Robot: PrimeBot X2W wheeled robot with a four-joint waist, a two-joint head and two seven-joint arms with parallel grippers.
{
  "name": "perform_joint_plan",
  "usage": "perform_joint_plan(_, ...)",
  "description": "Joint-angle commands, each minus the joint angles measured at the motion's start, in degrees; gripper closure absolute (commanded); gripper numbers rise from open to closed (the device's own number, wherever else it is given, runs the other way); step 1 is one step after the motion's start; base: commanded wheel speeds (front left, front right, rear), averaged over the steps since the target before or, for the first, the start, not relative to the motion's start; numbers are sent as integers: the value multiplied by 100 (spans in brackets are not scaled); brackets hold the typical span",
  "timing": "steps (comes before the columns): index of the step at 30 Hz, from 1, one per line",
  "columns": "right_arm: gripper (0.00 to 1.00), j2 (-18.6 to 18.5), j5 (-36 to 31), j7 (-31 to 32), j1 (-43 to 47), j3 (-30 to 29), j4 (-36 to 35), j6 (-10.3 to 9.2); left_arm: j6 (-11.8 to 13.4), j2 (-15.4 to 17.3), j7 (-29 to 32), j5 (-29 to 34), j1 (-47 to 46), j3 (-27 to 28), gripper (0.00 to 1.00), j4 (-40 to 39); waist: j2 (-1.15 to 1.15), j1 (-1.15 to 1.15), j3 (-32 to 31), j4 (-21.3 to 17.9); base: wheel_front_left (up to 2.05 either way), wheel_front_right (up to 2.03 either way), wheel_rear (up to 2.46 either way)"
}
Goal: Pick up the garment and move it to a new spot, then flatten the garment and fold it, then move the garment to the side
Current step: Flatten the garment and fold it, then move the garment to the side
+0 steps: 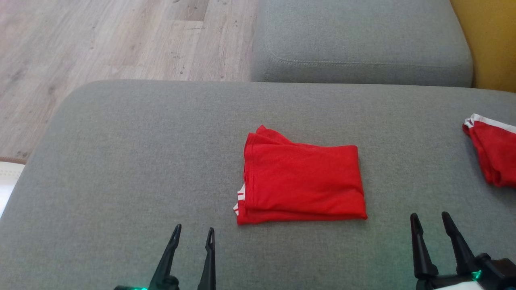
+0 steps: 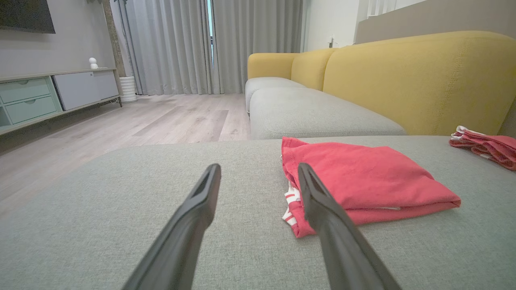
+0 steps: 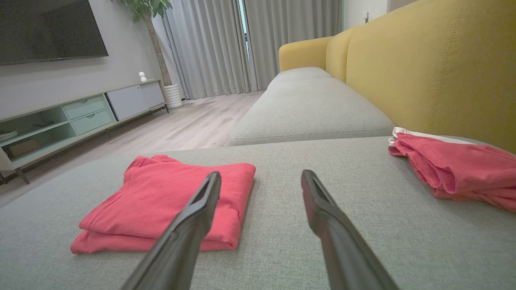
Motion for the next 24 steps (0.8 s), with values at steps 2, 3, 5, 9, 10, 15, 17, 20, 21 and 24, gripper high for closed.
perform_joint_plan(2, 0, -51, -54, -62, -209, 132, -159, -5, -41, -50, -46, 27, -174, 228, 0, -138, 0, 0, 13, 19, 0, 0, 0)
perform_joint_plan(3, 0, -49, -47, -62, -209, 141, -156, -5, -48, -51, -46, 33, -180, 233, 0, -135, 0, 0, 17, 24, 0, 0, 0)
perform_joint_plan(5, 0, -48, -44, -62, -208, 147, -152, -5, -58, -51, -46, 49, -186, 232, 0, -127, 0, 0, 19, 30, 0, 0, 0)
perform_joint_plan(9, 0, -38, -42, -62, -205, 163, -141, -5, -89, -52, -46, 129, -202, 219, 0, -107, 0, 0, 24, 43, 0, 0, 0)
perform_joint_plan(10, 0, -35, -42, -62, -203, 166, -137, -5, -93, -51, -46, 154, -206, 214, 0, -103, 0, 0, 28, 46, 0, 0, 0)
perform_joint_plan(15, 0, -67, -13, -62, -210, 224, -38, -5, -133, -28, -46, 306, -234, 128, 0, -136, 0, 0, 102, 67, 0, 0, 0)
perform_joint_plan(17, 0, -112, 15, -62, -252, 275, 42, -5, -148, -20, -46, 376, -254, 67, 0, -209, 0, 0, 176, 83, 0, 0, 0)
perform_joint_plan(20, 0, -179, 189, -62, -427, 441, 272, -5, -150, -22, -46, 432, -285, 2, 0, -293, 0, 0, 315, 92, 0, 0, 0)
perform_joint_plan(21, 0, -224, 279, -62, -524, 529, 376, -5, -151, -22, -46, 449, -297, -21, 0, -302, 0, 0, 373, 93, 0, 0, 0)
perform_joint_plan(24, 0, -420, 642, -35, -956, 832, 760, -5, -170, -26, -46, 502, -391, -111, 0, -331, 0, 0, 664, 93, 0, 0, 0)
